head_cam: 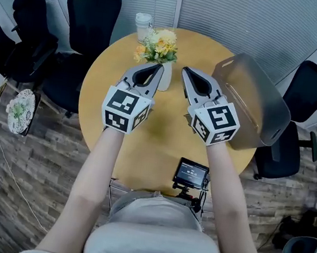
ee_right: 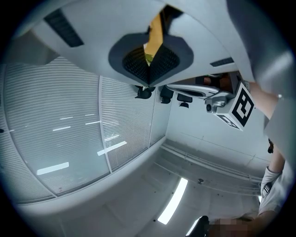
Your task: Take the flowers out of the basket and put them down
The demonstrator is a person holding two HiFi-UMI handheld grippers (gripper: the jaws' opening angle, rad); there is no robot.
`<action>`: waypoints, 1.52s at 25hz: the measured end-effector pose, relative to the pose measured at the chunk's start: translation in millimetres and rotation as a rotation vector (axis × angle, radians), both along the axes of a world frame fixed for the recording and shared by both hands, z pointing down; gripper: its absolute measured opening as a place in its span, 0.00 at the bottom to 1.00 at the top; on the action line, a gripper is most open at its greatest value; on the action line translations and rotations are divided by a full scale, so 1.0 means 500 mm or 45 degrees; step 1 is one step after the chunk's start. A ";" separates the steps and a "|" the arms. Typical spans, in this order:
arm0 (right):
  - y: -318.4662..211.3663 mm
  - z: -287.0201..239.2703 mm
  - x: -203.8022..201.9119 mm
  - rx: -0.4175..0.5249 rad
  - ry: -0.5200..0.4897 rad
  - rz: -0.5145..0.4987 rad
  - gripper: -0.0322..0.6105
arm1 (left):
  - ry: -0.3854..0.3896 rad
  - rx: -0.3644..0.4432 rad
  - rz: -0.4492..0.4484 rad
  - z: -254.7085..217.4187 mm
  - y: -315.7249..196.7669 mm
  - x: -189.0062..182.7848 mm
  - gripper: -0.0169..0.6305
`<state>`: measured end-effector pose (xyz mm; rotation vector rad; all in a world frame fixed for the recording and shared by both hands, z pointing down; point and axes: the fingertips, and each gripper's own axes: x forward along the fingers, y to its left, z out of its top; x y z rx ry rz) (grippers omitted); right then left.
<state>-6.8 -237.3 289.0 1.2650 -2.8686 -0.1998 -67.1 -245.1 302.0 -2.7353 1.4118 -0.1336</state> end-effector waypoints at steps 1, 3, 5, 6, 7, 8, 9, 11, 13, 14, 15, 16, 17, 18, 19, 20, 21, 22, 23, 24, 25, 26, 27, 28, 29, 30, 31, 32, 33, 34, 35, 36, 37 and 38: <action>0.002 -0.008 0.002 0.004 -0.011 -0.001 0.09 | 0.007 0.007 -0.001 -0.006 0.001 0.002 0.03; 0.001 -0.023 0.004 0.013 -0.031 -0.009 0.09 | 0.024 0.019 -0.005 -0.018 0.000 0.004 0.03; 0.001 -0.034 0.003 0.020 -0.046 -0.020 0.09 | 0.037 0.034 -0.014 -0.029 0.000 0.003 0.03; 0.004 -0.038 0.003 0.023 -0.048 -0.026 0.09 | 0.041 0.043 -0.019 -0.033 0.001 0.003 0.03; 0.008 -0.040 0.003 0.026 -0.047 -0.032 0.09 | 0.047 0.049 -0.022 -0.035 0.004 0.005 0.03; 0.012 -0.041 0.004 0.028 -0.043 -0.037 0.09 | 0.057 0.053 -0.024 -0.037 0.006 0.006 0.03; 0.015 -0.042 0.004 0.028 -0.039 -0.043 0.09 | 0.068 0.054 -0.025 -0.038 0.007 0.008 0.03; 0.020 -0.043 0.002 0.022 -0.037 -0.058 0.09 | 0.082 0.057 -0.032 -0.041 0.008 0.007 0.03; 0.026 -0.044 -0.001 0.020 -0.031 -0.074 0.09 | 0.091 0.066 -0.043 -0.045 0.011 0.004 0.03; 0.029 -0.044 -0.003 0.021 -0.026 -0.082 0.09 | 0.096 0.071 -0.050 -0.047 0.014 0.002 0.03; 0.032 -0.044 -0.005 0.023 -0.021 -0.090 0.09 | 0.101 0.075 -0.057 -0.048 0.016 0.001 0.03; 0.035 -0.044 -0.006 0.022 -0.019 -0.097 0.09 | 0.106 0.077 -0.063 -0.049 0.018 -0.001 0.03; 0.038 -0.045 -0.006 0.019 -0.023 -0.102 0.09 | 0.113 0.078 -0.068 -0.048 0.021 -0.002 0.03; 0.041 -0.047 -0.006 0.013 -0.034 -0.108 0.09 | 0.123 0.078 -0.072 -0.048 0.023 -0.004 0.03; 0.045 -0.049 -0.006 0.006 -0.049 -0.112 0.09 | 0.131 0.079 -0.075 -0.048 0.025 -0.006 0.03; 0.048 -0.051 -0.006 0.000 -0.064 -0.117 0.09 | 0.137 0.081 -0.080 -0.049 0.027 -0.008 0.03; 0.050 -0.053 -0.005 -0.005 -0.074 -0.121 0.09 | 0.140 0.083 -0.084 -0.049 0.029 -0.009 0.03; 0.051 -0.055 -0.003 -0.007 -0.078 -0.125 0.09 | 0.140 0.085 -0.087 -0.051 0.030 -0.008 0.03; 0.052 -0.056 -0.001 -0.008 -0.079 -0.126 0.09 | 0.137 0.087 -0.089 -0.052 0.032 -0.006 0.03; 0.053 -0.056 0.002 -0.010 -0.079 -0.126 0.09 | 0.133 0.089 -0.090 -0.052 0.034 -0.004 0.03; 0.054 -0.056 0.005 -0.010 -0.080 -0.125 0.09 | 0.130 0.091 -0.090 -0.053 0.036 -0.001 0.03; 0.055 -0.057 0.007 -0.010 -0.082 -0.124 0.09 | 0.127 0.093 -0.090 -0.053 0.038 0.001 0.03; 0.057 -0.058 0.008 -0.009 -0.084 -0.125 0.09 | 0.126 0.095 -0.088 -0.055 0.040 0.003 0.03; 0.058 -0.059 0.008 -0.008 -0.085 -0.129 0.09 | 0.123 0.098 -0.086 -0.057 0.042 0.005 0.03; 0.060 -0.060 0.008 -0.008 -0.087 -0.135 0.09 | 0.120 0.101 -0.082 -0.059 0.045 0.007 0.03; 0.062 -0.060 0.009 -0.011 -0.094 -0.142 0.09 | 0.117 0.103 -0.077 -0.060 0.047 0.010 0.03; 0.063 -0.060 0.011 -0.016 -0.105 -0.150 0.09 | 0.115 0.105 -0.073 -0.061 0.048 0.014 0.03; 0.065 -0.061 0.014 -0.023 -0.119 -0.155 0.09 | 0.114 0.107 -0.068 -0.062 0.050 0.017 0.03; 0.066 -0.061 0.018 -0.027 -0.129 -0.158 0.09 | 0.114 0.108 -0.066 -0.063 0.051 0.020 0.04; 0.066 -0.061 0.021 -0.029 -0.132 -0.158 0.09 | 0.115 0.109 -0.064 -0.063 0.053 0.022 0.03; 0.067 -0.061 0.023 -0.028 -0.131 -0.157 0.09 | 0.115 0.110 -0.062 -0.064 0.053 0.024 0.03; 0.068 -0.061 0.024 -0.026 -0.128 -0.156 0.09 | 0.115 0.112 -0.060 -0.065 0.054 0.025 0.03; 0.068 -0.062 0.025 -0.024 -0.125 -0.155 0.09 | 0.114 0.114 -0.058 -0.066 0.055 0.027 0.03; 0.069 -0.062 0.026 -0.021 -0.123 -0.154 0.09 | 0.114 0.116 -0.055 -0.067 0.055 0.029 0.03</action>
